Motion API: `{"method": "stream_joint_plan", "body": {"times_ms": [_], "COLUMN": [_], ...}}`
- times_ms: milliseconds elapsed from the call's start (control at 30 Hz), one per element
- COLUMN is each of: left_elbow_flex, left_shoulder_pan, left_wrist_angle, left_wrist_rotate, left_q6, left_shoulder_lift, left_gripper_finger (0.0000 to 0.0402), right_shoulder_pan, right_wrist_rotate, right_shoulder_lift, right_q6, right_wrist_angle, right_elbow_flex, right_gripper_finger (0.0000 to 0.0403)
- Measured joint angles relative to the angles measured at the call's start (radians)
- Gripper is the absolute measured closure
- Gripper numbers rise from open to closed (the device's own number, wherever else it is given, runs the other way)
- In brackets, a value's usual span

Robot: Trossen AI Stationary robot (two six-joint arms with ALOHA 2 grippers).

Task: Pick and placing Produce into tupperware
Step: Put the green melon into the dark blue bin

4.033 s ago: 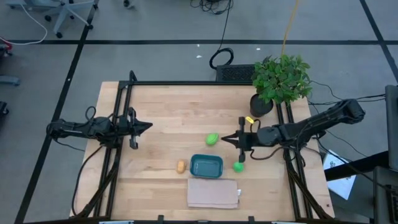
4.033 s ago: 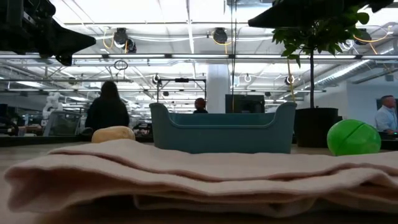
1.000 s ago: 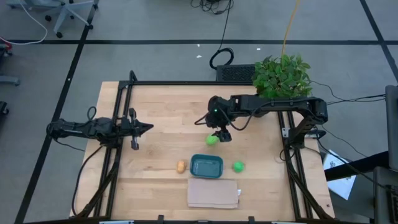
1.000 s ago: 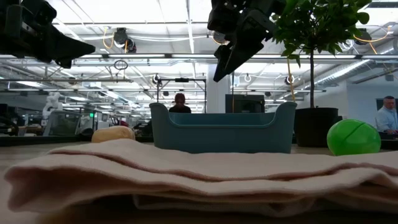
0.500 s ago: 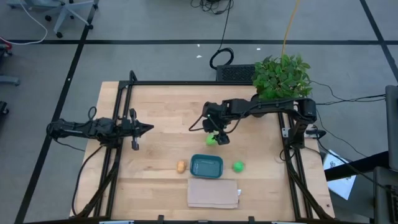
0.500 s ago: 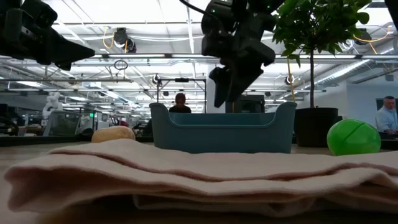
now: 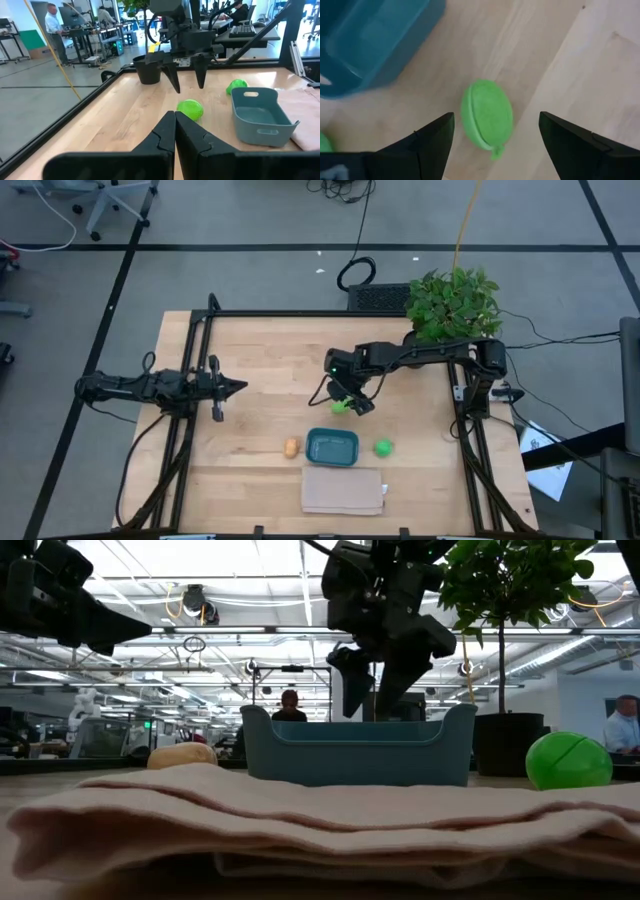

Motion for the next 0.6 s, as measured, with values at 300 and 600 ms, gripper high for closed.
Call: {"method": "stream_joint_plan", "body": {"times_ms": [300,600], "left_elbow_flex": [0.0,0.0], "left_shoulder_pan": [0.0,0.0], "left_wrist_angle": [-0.006,-0.031], "left_wrist_rotate": [0.0,0.001], "left_q6": [0.0,-0.001], "left_shoulder_lift": [0.0,0.0], "left_gripper_finger": [0.0392,0.0392], "right_shoulder_pan": [0.032,0.074], "right_wrist_rotate": [0.061,0.08], "right_shoulder_lift": [0.016,0.09], "right_q6": [-0.173,-0.279], "right_wrist_angle": [0.007,0.019], "right_elbow_flex": [0.0,0.0], "right_gripper_finger": [0.0119,0.0119]}}
